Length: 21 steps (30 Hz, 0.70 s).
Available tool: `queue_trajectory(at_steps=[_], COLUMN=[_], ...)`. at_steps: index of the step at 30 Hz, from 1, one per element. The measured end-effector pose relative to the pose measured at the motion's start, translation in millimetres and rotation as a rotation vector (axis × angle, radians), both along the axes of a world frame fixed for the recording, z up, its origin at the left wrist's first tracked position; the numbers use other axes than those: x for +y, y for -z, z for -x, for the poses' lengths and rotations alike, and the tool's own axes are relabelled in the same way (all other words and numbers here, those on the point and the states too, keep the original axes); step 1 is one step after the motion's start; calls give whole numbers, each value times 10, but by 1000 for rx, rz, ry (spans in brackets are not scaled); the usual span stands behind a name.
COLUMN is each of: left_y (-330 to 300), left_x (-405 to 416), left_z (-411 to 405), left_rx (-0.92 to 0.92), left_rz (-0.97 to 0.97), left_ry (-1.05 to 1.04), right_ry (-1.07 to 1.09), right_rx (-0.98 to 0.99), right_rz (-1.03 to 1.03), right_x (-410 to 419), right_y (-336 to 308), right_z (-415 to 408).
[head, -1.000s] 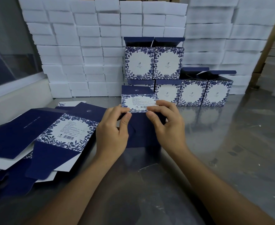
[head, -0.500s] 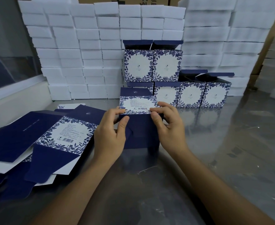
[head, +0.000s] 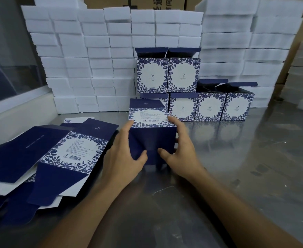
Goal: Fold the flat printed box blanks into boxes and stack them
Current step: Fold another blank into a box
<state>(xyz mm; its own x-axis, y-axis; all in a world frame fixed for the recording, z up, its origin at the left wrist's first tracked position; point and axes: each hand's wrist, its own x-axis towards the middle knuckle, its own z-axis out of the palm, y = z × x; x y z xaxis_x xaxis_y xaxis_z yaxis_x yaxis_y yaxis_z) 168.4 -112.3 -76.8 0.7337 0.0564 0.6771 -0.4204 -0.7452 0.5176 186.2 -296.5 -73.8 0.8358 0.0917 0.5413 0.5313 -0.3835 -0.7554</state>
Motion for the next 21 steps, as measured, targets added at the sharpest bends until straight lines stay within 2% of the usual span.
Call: queue_trajectory(at_steps=[12, 21], left_y=[-65, -70], left_x=[-68, -66], left_z=[51, 65], left_rx=[-125, -114], left_rz=[-26, -22], left_ry=[-61, -64], right_ry=[167, 119], right_rx=[-152, -95], right_rz=[-52, -104], right_x=[83, 94], right_y=[-6, -48], right_z=[57, 93])
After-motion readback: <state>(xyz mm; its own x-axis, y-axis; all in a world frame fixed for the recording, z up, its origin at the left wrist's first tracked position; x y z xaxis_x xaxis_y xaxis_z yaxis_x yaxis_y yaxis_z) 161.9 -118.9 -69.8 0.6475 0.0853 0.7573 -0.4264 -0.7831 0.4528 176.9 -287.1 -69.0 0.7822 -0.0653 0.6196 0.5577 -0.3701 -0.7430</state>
